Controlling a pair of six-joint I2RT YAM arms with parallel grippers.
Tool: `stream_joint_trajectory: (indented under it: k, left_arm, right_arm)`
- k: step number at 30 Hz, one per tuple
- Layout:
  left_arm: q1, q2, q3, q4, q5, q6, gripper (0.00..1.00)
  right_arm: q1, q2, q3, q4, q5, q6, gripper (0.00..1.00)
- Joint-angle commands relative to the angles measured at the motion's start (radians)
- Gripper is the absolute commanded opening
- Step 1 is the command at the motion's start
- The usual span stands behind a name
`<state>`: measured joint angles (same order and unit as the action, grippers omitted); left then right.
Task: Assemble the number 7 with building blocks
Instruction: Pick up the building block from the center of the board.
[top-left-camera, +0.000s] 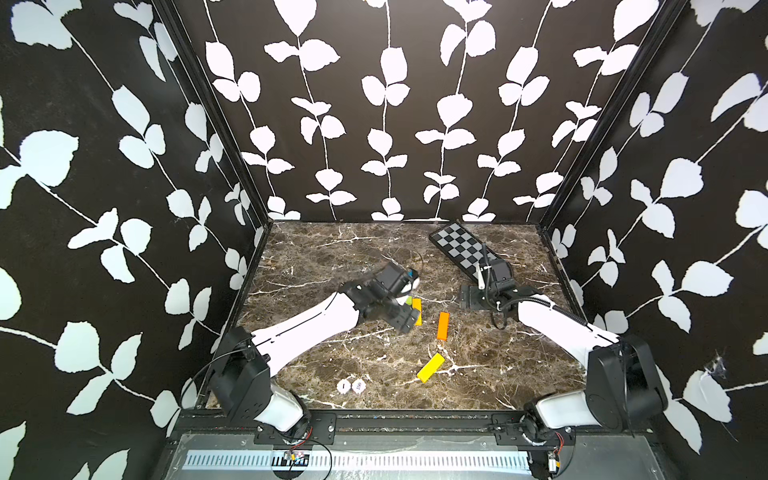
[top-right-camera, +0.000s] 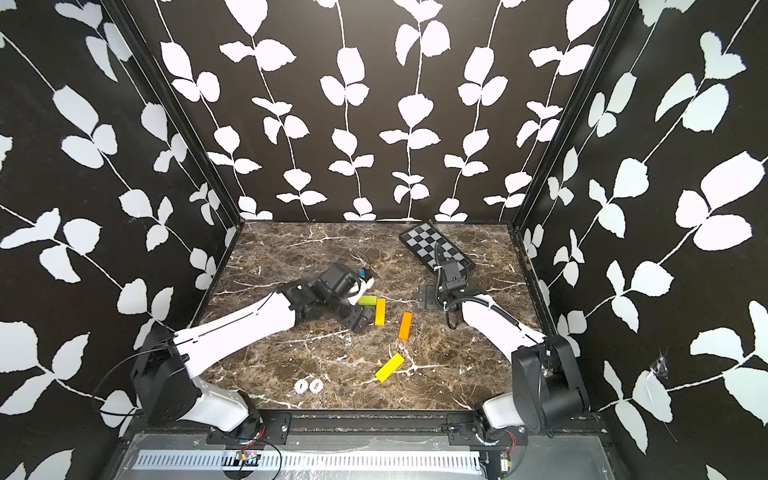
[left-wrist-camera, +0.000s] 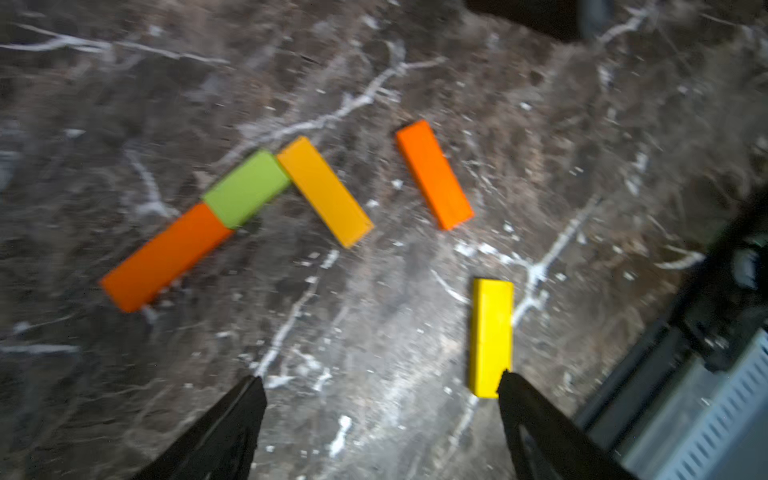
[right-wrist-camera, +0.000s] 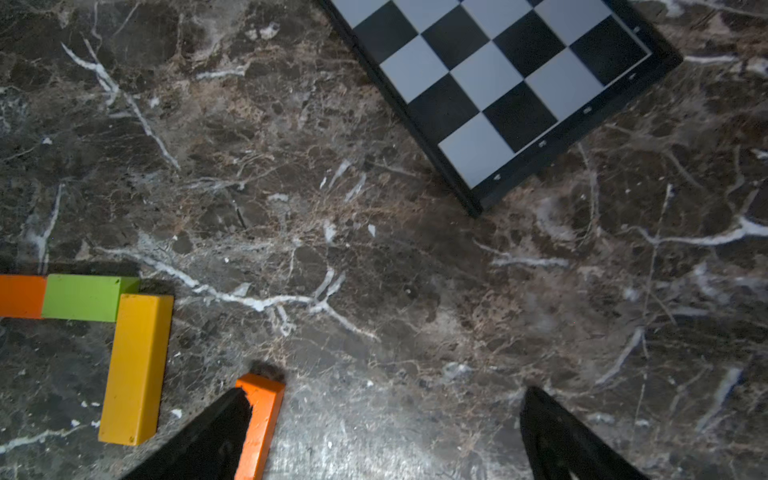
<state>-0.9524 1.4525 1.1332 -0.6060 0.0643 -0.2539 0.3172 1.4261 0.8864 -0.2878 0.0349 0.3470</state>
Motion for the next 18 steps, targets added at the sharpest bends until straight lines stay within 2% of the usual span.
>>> stream_joint_trajectory:
  k: [1,4,7,13,18]
  left_arm:
    - [-0.069,-0.011,-0.068,0.05,0.043,-0.148,0.89]
    - [-0.153,0.046,-0.074,0.091,0.057,-0.22,0.89]
    - [-0.22,0.135,-0.007,0.003,-0.03,-0.236,0.89]
    - [-0.301,0.28,0.106,-0.072,-0.101,-0.257,0.88]
    - [-0.307,0.337,0.163,-0.127,-0.16,-0.248,0.86]
  right_arm:
    - [-0.058,0.007,-0.001,0.091,-0.05,-0.032,1.0]
    - [-0.167,0.022,-0.014,0.154,-0.146,0.032,0.99]
    - [-0.247,0.03,-0.013,0.188,-0.234,0.077,0.99]
    - [-0.263,0.014,-0.02,0.187,-0.253,0.036,0.99]
    - [-0.263,0.014,-0.023,0.185,-0.282,0.024,0.99]
